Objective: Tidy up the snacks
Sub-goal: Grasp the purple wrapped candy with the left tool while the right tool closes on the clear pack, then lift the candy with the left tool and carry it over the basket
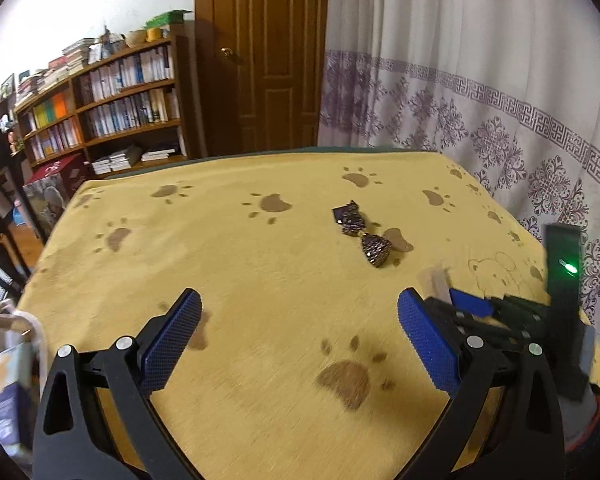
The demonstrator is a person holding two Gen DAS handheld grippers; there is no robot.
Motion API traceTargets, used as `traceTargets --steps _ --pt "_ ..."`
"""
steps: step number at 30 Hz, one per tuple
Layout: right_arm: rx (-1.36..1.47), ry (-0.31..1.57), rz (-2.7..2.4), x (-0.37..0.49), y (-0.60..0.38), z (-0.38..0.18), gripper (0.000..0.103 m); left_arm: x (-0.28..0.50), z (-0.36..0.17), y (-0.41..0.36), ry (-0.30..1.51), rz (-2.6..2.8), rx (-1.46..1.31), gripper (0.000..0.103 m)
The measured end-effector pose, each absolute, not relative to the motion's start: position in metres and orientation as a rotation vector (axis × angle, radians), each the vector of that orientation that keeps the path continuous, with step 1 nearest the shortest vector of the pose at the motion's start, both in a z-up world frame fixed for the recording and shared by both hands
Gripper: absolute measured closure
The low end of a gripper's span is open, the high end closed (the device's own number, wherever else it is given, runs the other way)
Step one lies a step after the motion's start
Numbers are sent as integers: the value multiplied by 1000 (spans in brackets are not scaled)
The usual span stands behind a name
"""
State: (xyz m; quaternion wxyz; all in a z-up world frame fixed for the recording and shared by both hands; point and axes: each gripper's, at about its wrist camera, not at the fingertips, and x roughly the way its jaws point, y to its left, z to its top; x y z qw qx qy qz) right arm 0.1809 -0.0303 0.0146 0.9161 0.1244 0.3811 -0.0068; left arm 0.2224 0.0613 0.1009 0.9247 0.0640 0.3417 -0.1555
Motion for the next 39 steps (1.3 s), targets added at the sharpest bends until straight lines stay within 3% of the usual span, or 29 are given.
traceTargets --steps 3,5,12,19,21,23,39 --pt "287 764 -11 177 -36 16 75 243 87 42 717 -323 153 7" --pt "311 748 -21 173 -41 17 75 258 78 30 745 -332 161 20" --pt "323 714 -57 170 -44 20 77 286 61 -10 780 -411 166 29" --pt "348 713 -47 170 -48 18 76 305 45 -37 826 -435 175 49" --pt "362 715 -45 170 -50 17 75 309 41 -41 839 -434 174 56" --pt "371 714 -45 170 -51 16 74 315 33 -45 863 -425 172 70" --pt "451 722 -18 172 -62 12 62 285 52 -3 786 -423 54 71"
